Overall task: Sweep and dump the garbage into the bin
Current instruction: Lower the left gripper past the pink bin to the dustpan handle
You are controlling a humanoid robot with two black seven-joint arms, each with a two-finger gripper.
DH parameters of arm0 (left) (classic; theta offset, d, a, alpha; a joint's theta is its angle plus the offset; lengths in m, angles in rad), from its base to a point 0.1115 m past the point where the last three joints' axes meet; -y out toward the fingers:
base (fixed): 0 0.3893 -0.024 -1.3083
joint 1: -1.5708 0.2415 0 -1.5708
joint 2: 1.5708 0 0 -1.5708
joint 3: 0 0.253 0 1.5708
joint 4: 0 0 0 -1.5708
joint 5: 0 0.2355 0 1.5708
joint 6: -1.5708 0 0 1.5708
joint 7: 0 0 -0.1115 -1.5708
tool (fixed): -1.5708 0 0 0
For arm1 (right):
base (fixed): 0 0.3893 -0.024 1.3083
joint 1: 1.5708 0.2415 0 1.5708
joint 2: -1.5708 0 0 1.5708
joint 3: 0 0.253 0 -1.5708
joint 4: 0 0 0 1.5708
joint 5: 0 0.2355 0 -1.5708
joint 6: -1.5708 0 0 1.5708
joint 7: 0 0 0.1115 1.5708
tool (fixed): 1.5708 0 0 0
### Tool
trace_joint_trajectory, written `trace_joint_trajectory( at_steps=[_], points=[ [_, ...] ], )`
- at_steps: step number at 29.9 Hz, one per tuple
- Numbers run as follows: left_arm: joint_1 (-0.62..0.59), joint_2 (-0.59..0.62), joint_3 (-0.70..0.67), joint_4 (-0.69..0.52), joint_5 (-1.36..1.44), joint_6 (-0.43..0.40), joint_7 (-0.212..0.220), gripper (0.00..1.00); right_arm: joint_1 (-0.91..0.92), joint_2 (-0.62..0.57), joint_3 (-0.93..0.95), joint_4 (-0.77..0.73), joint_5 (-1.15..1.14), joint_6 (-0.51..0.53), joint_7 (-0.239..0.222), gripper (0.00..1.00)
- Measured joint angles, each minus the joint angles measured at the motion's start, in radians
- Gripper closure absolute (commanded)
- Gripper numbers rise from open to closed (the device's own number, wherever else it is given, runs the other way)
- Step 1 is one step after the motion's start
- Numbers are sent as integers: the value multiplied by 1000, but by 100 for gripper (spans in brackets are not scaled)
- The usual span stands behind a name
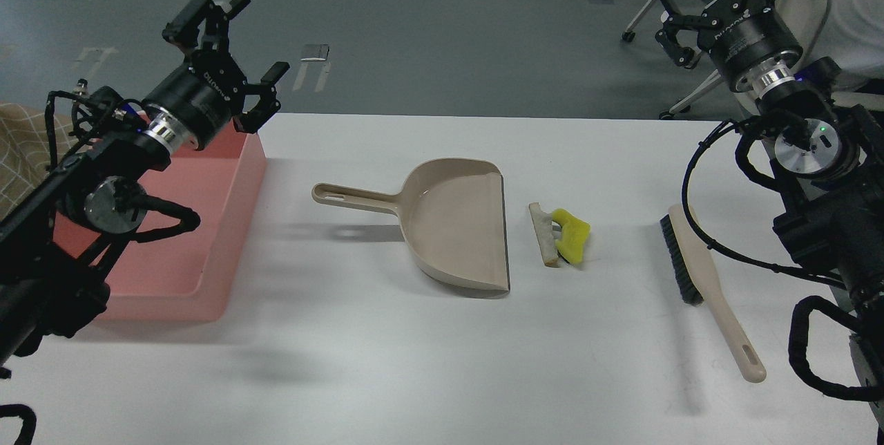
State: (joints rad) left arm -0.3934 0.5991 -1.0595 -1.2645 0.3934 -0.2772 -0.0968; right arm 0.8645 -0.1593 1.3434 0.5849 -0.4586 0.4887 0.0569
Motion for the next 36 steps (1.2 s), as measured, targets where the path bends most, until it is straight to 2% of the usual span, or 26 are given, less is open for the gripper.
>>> trace_joint_trajectory(
  at_steps=[7,10,13,16,22,26,29,36],
  points=[
    [232,87,-11,-322,98,120,0,4,-42,-7,5,41,0,0,0,0],
    [301,111,-10,-411,175,143,0,4,-51,-15,7,51,0,0,0,0],
    [339,123,3,-445,204,167,4,4,-55,-18,8,53,0,0,0,0],
    [348,124,24,-451,212,185,12,7,-58,-21,9,57,0,0,0,0],
    [347,103,158,-456,290,248,25,8,-61,-38,9,59,0,0,0,0],
    [321,81,237,-448,382,260,28,8,-62,-49,8,58,0,0,0,0],
    [273,52,277,-403,399,265,35,7,-63,-51,8,57,0,0,0,0],
    [182,-96,347,-192,401,329,47,7,-69,-54,9,57,0,0,-1,0]
  ],
)
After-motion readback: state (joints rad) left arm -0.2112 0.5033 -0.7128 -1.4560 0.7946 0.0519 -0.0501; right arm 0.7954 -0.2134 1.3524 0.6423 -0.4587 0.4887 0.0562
